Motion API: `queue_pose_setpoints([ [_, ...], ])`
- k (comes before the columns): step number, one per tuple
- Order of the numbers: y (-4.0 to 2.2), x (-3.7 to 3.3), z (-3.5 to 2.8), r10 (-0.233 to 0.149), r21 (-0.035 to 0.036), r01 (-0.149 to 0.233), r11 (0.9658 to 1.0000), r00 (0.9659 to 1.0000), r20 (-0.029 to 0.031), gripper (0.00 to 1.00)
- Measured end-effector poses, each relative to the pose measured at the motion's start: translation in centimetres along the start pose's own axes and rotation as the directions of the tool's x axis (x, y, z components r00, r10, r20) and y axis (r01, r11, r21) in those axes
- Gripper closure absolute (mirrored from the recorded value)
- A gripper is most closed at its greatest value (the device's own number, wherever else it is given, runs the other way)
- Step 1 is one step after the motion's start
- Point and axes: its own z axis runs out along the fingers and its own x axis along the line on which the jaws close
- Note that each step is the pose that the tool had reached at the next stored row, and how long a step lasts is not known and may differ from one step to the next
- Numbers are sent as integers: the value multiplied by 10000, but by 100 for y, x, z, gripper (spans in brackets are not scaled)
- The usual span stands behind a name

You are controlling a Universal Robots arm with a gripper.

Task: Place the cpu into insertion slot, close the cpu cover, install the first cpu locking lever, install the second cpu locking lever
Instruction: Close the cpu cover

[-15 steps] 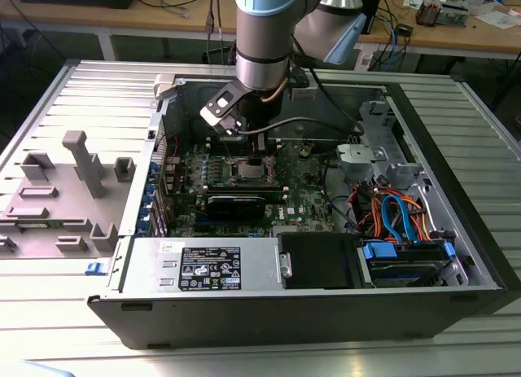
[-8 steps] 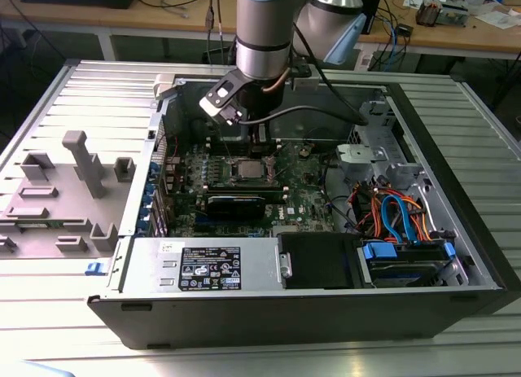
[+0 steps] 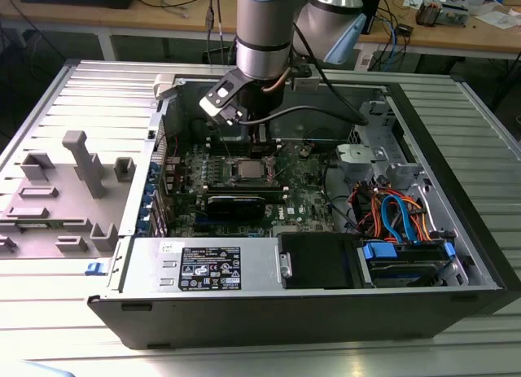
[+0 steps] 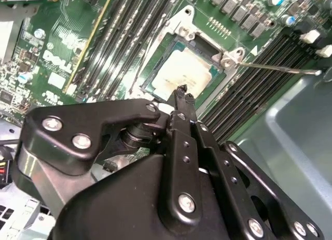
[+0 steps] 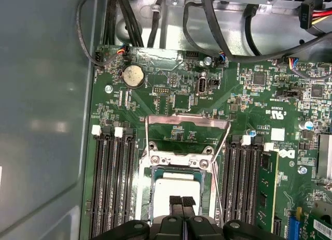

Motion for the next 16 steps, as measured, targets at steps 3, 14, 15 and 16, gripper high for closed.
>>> queue_pose_setpoints([
  [3,136,-28,-1,0,24,0,10000,10000,13,89],
  [14,250,-45,-296,-1,66,1,10000,10000,5,89],
  [15,279,-48,-296,-3,95,3,10000,10000,5,89],
  [16,304,-50,-296,-4,120,4,9999,10000,2,89],
])
